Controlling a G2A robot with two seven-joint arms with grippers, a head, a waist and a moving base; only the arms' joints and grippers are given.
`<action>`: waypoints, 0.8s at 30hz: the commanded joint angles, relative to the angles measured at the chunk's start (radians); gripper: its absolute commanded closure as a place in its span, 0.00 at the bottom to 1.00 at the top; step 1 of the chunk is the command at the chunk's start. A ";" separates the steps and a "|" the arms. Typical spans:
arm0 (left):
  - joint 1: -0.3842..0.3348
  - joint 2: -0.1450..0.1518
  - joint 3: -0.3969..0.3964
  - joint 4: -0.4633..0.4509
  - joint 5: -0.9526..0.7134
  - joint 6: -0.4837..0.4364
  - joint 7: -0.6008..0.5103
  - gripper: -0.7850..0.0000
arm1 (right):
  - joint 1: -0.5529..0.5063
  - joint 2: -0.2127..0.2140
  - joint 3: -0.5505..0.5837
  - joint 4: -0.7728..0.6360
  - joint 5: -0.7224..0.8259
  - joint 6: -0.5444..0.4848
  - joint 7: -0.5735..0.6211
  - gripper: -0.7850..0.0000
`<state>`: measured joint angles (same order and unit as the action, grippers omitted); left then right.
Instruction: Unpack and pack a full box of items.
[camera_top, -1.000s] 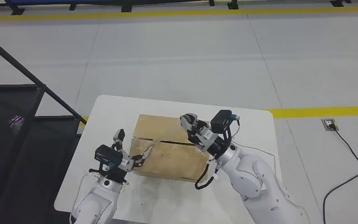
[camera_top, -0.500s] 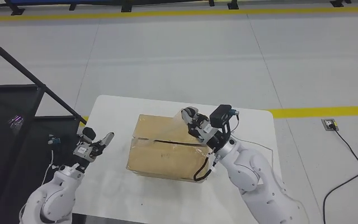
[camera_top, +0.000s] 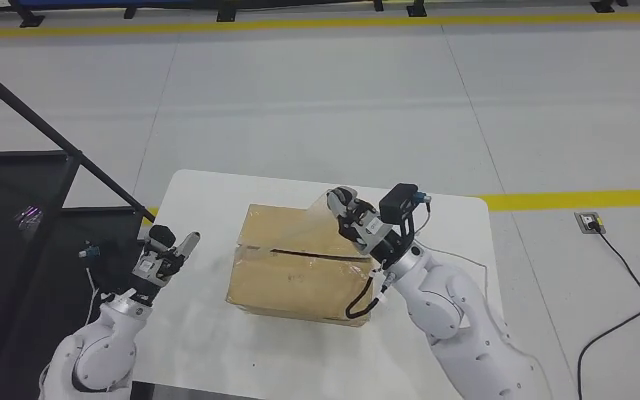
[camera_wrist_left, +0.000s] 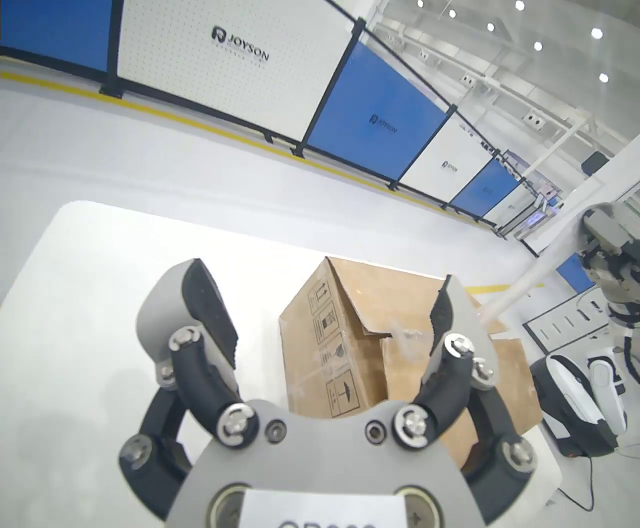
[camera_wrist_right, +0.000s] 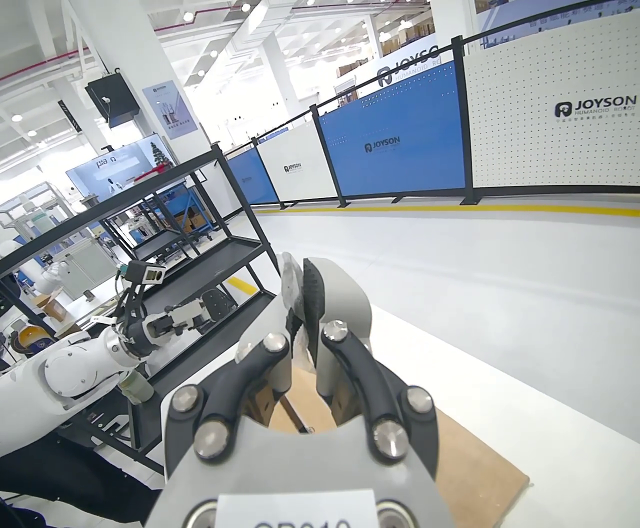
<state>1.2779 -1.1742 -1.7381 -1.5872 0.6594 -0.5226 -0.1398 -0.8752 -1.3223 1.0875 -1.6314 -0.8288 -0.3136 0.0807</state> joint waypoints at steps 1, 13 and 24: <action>0.000 0.000 0.001 -0.001 0.004 0.002 -0.011 0.00 | -0.003 0.000 -0.001 -0.001 0.004 -0.005 -0.001 1.00; -0.004 0.001 0.057 -0.030 0.028 0.023 -0.071 0.00 | 0.055 0.008 0.028 0.110 -0.054 -0.251 -0.040 1.00; -0.027 -0.004 0.141 -0.061 0.061 0.074 -0.047 0.00 | 0.069 0.000 0.000 0.146 -0.153 -0.219 -0.096 1.00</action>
<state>1.2492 -1.1771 -1.6045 -1.6403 0.7250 -0.4529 -0.2022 -0.8059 -1.3225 1.0866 -1.4861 -0.9813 -0.5314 -0.0143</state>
